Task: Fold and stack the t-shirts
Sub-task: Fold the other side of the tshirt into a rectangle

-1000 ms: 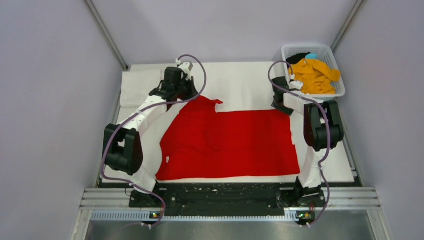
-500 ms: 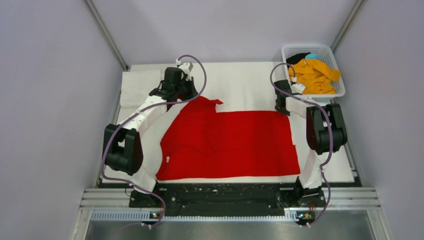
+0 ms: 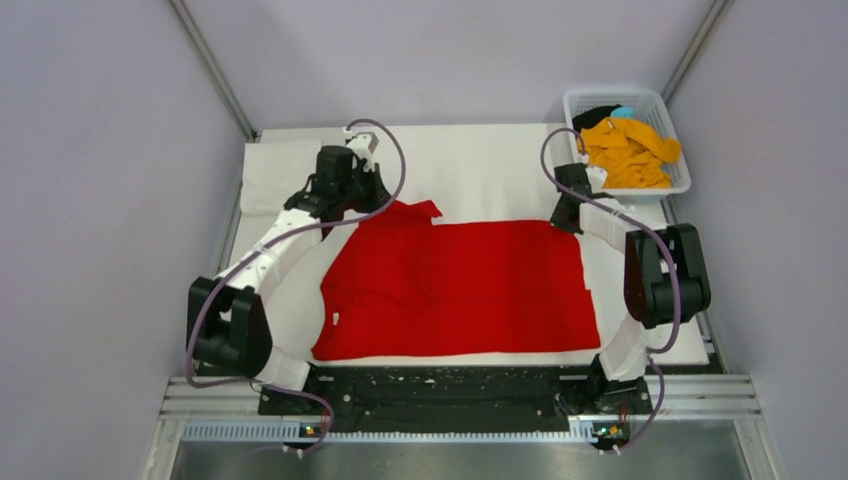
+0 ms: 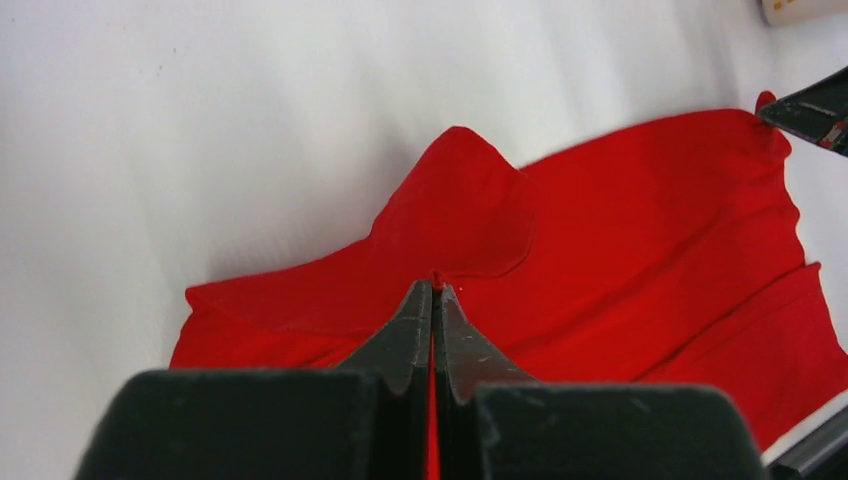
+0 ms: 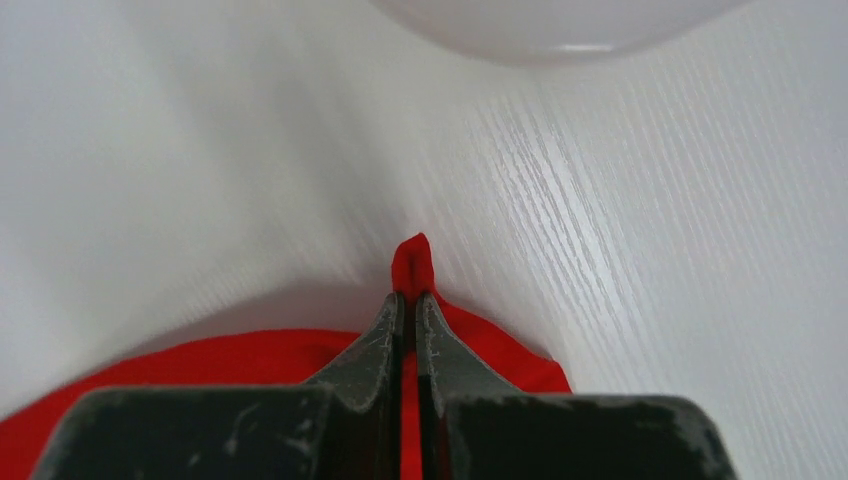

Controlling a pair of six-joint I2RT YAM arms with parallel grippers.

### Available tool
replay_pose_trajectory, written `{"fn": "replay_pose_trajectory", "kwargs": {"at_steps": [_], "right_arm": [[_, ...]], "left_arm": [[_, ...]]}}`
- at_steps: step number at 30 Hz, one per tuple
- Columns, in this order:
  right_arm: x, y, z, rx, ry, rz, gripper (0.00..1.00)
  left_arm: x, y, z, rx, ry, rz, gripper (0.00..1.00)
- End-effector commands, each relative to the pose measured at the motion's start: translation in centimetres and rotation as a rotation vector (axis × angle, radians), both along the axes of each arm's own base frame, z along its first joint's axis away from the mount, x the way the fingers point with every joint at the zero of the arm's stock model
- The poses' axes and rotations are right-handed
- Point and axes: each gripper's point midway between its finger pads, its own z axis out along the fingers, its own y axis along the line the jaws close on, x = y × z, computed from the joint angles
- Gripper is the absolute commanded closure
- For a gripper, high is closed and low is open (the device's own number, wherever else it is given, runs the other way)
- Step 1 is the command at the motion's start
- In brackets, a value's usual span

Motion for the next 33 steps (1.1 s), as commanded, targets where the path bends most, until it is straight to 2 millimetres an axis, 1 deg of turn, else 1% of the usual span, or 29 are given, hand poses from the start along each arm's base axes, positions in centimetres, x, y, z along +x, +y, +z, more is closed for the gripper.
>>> {"fn": "replay_pose_trajectory", "kwargs": {"at_steps": [1,8,11,13,14,16,18,21,25,28,33], "right_arm": [[-0.4,1.1,3.1,0.007,-0.084,0.078,1.0],[-3.3,-0.2,4.8,-0.032,-0.098,0.049,1.0],[-4.2,-0.1,5.2,-0.021,-0.101,0.057,1.0],[-4.7,-0.1,5.4,-0.015,-0.104,0.062,1.0],[-4.9,-0.1,5.6,-0.014,-0.107,0.063,1.0],[-5.4,-0.1,5.8,-0.014,-0.106,0.07,1.0],[-5.7,-0.1,5.9,-0.013,-0.105,0.079,1.0],[-5.9,-0.2,6.5,-0.026,-0.108,0.093,1.0],[-6.0,-0.2,7.2,-0.027,-0.116,0.104,1.0],[-6.3,-0.3,7.3,-0.025,-0.123,0.102,1.0],[-6.6,-0.6,7.6,-0.035,-0.129,0.093,1.0]], "left_arm": [[-2.6,0.9,2.6,-0.035,-0.07,0.012,1.0],[-7.5,1.7,1.8,-0.104,-0.04,0.039,1.0],[-9.6,1.8,1.3,-0.141,-0.017,0.037,1.0],[-10.8,2.5,1.1,-0.136,-0.002,0.062,1.0],[-11.5,3.1,1.4,-0.128,-0.009,0.084,1.0],[-12.7,3.8,0.9,-0.12,0.015,0.11,1.0],[-14.0,4.2,1.1,-0.141,0.023,0.127,1.0],[-15.5,4.4,1.2,-0.187,0.05,0.156,1.0],[-16.7,4.4,2.3,-0.251,0.046,0.176,1.0],[-17.9,4.6,2.3,-0.269,0.07,0.195,1.0],[-19.9,5.1,1.5,-0.295,0.113,0.224,1.0]]}}
